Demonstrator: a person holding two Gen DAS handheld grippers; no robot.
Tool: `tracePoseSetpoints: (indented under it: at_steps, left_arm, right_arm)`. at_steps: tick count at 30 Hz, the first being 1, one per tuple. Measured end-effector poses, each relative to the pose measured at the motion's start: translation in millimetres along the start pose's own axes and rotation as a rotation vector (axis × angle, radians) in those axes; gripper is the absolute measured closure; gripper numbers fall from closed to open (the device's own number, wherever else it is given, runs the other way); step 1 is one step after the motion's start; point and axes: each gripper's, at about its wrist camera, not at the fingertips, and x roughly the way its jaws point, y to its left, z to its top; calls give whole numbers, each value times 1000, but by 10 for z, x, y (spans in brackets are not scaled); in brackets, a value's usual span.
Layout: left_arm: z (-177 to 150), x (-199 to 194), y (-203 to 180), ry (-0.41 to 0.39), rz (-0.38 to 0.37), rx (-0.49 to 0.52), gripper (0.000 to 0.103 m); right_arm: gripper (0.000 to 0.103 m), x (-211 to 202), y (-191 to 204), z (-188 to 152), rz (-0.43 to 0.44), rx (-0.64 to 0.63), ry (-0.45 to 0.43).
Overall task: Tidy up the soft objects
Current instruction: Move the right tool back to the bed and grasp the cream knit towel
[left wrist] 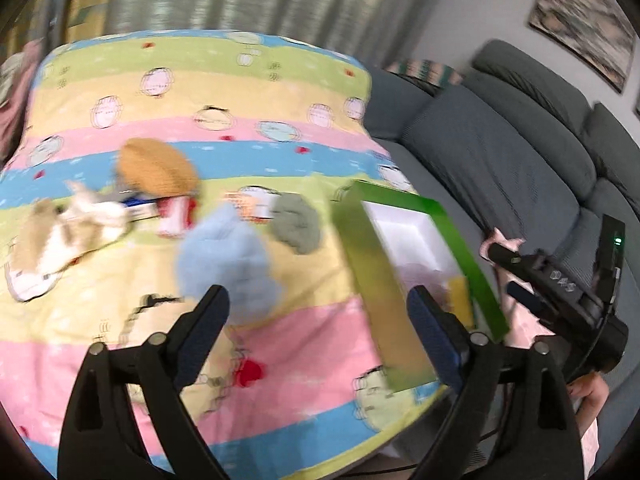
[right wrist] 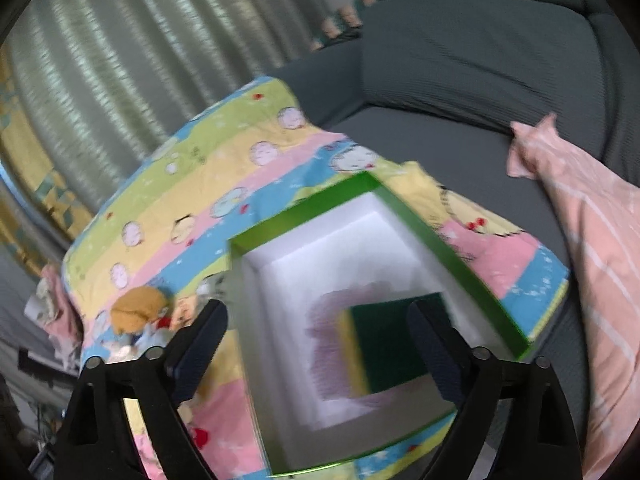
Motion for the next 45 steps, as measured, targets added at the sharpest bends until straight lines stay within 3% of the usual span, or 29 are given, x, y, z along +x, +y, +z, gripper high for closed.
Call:
tracePoseSetpoints:
  at_steps: [7, 10, 12, 15, 19, 23, 27, 31, 34, 36, 39, 45]
  left_arm:
    - [-131, -366, 859, -71, 100, -145, 1]
    - [-261, -515, 1237, -117, 182, -212, 1]
    - [-351, -562, 1495, -137, 223, -271, 1]
    - [-460, -589, 1817, -107, 259, -335, 1]
    - [-501, -753, 2161, -135, 319, -404, 1]
    - [-552, -917, 2417, -164, 378, -477, 1]
    - [-572, -982, 2566, -160, 360, -514, 1]
    - [-600, -1047, 2685, -151, 383, -531, 1]
    - [-637, -1097, 2814, -150, 411, -553, 1]
    - [-656, -1116, 2885, -151, 436, -575, 1]
    - [-665, -1113, 2981, -136, 460, -586, 2]
    - [-692, -1154, 3127, -138, 421, -641, 2]
  right_arm:
    - [4, -97, 572, -122, 216, -60, -61]
    - [4, -75, 883, -218, 316, -106, -63]
    - [4, -21, 1074, -296, 365, -132, -52]
    - [4, 103, 1371, -443, 427, -187, -12]
    - [4, 332, 1806, -679, 495, -255, 88]
    - [4, 686, 2421, -968, 494, -339, 206]
    - [4, 1057, 2950, -1236, 489, -384, 293]
    - [4, 1544, 3395, -1397, 368, -436, 343]
    - [4, 1843, 3767, -1424, 293, -561, 331]
    - [4, 1962, 3903, -1419, 257, -611, 324]
    - [4, 2151, 4037, -1446, 238, -647, 385]
    - [4, 2383, 3988, -1589, 236, -586, 533]
